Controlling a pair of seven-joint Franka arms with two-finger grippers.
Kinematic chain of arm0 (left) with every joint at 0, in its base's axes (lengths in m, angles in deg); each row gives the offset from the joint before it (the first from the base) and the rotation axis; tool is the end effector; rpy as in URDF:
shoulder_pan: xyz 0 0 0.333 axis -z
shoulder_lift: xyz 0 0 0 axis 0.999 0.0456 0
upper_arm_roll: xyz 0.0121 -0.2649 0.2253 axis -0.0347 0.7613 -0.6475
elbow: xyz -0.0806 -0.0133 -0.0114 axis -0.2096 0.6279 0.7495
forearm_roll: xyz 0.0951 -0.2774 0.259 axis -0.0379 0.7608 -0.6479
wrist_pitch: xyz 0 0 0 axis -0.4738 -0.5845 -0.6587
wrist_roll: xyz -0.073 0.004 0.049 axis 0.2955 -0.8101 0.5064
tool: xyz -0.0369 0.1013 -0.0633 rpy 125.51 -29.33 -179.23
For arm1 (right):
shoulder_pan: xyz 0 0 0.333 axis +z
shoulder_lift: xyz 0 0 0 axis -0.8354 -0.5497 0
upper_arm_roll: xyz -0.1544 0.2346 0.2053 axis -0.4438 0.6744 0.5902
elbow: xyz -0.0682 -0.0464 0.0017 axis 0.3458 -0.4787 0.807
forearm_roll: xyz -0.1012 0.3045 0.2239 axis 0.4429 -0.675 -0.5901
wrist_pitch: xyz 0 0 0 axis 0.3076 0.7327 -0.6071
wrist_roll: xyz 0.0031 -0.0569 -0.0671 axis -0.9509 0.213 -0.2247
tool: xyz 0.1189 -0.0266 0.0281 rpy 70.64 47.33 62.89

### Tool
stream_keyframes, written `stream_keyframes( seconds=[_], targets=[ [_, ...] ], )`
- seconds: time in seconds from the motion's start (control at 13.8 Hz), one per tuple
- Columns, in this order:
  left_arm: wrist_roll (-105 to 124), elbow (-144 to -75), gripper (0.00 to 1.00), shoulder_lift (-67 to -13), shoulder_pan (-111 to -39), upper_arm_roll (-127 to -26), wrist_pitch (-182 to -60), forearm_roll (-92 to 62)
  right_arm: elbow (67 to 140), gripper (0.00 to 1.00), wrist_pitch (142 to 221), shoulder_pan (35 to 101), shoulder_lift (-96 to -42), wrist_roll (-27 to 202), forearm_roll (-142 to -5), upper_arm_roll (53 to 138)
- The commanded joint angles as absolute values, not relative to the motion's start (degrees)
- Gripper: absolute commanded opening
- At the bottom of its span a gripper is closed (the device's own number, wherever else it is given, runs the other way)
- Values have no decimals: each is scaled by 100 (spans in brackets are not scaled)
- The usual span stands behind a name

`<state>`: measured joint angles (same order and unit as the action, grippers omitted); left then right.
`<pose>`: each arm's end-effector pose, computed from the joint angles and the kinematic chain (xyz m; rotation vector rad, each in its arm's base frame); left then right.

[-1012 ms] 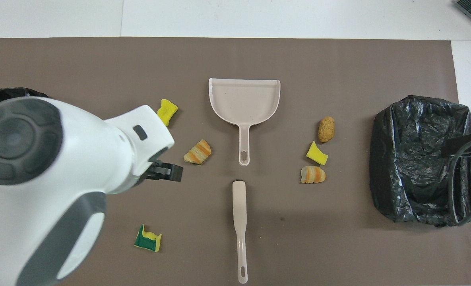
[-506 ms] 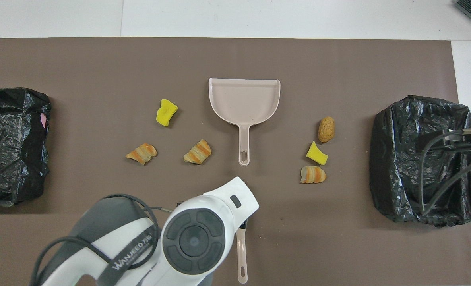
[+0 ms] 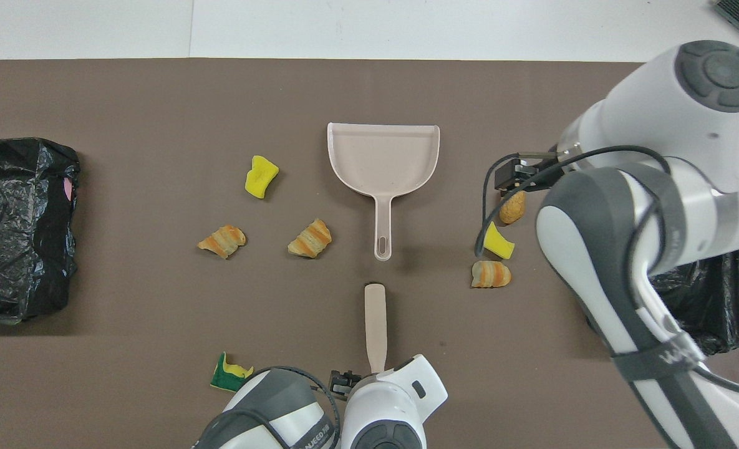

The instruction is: Sweep and dump trash in bin

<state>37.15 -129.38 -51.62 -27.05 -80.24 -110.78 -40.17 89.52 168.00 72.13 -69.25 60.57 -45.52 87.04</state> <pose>0.2595 -0.4442 0.3940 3.0962 -0.4573 0.0075 0.6273 0.1630 0.5011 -3.1054 0.1525 0.0503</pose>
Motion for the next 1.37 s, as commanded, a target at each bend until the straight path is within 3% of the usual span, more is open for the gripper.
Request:
stream_keyframes(
  seconds=[0.0,0.22,0.58,0.72,0.79,1.01,1.08,1.16,1.23,1.3],
  targets=[
    [3792,-13245,100,-5202,-2516,-8134,-11434,-3989,8478,100,17150,7562,-7579,5436,-4767,8790],
    [3853,-13255,99,-4694,-2261,-8152,-11705,-3989,8522,100,17432,8054,-7843,4792,-5207,8852],
    [3924,-13176,97,-4763,-2323,-8178,-11488,-3998,8697,100,17898,8504,-8196,4879,-5163,8861],
    [3976,-13123,76,-4789,-2358,-8187,-11478,-3998,8847,100,17899,8557,-8231,4984,-5128,8861],
    [4029,-13114,60,-4807,-2358,-8204,-11435,-3998,8891,99,17899,8600,-8248,5055,-5119,8861],
    [4056,-13035,27,-4895,-2376,-8222,-11172,-4015,9022,81,18039,8592,-8249,5073,-5119,8861],
    [4056,-13018,18,-4903,-2376,-8222,-11119,-4033,9084,69,18074,8601,-8240,5082,-5119,8861],
    [4047,-13017,2,-4938,-2376,-8222,-11066,-4050,9146,43,18075,8601,-8214,5090,-5110,8861],
    [4038,-13000,0,-4999,-2428,-8231,-10970,-4050,9164,0,18057,8618,-8196,5169,-5102,8861],
    [4030,-12982,0,-5078,-2567,-8213,-10847,-4059,9147,0,18005,8627,-8196,5135,-5110,8852]
  ],
)
